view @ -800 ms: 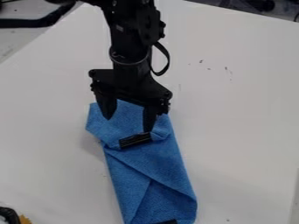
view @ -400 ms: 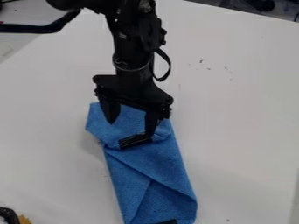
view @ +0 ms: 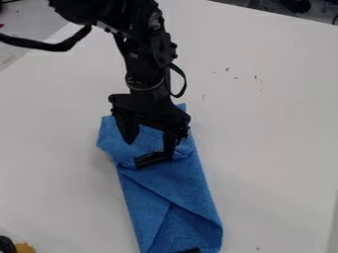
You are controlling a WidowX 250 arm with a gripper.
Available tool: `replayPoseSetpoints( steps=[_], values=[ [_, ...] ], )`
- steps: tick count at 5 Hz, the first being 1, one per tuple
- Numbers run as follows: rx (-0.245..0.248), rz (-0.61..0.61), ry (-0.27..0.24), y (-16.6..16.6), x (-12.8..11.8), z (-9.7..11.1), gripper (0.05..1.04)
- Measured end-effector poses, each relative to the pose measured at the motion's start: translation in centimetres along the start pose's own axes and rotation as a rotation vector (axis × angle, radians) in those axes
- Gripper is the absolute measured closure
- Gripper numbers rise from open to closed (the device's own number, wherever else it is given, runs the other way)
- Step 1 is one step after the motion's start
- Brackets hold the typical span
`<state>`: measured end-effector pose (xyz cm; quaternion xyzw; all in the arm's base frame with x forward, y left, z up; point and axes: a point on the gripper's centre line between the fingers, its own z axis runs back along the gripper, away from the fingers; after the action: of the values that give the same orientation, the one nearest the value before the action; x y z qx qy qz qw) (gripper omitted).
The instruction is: Unfold the cloth from center to top
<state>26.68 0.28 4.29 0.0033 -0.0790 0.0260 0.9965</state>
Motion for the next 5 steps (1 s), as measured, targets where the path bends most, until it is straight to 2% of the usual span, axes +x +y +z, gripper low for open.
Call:
replayPoseSetpoints(
  steps=[2,3,4,5],
  values=[
    [-0.077,0.018,-0.023,-0.5,0.1,-1.8,0.084],
    [-0.100,0.026,0.006,-0.9,-0.8,-2.1,0.084],
    [-0.096,0.034,-0.020,-0.8,-0.7,-2.3,0.137],
    [-0.093,0.038,-0.038,-0.7,-0.5,-2.8,0.424]
  ],
)
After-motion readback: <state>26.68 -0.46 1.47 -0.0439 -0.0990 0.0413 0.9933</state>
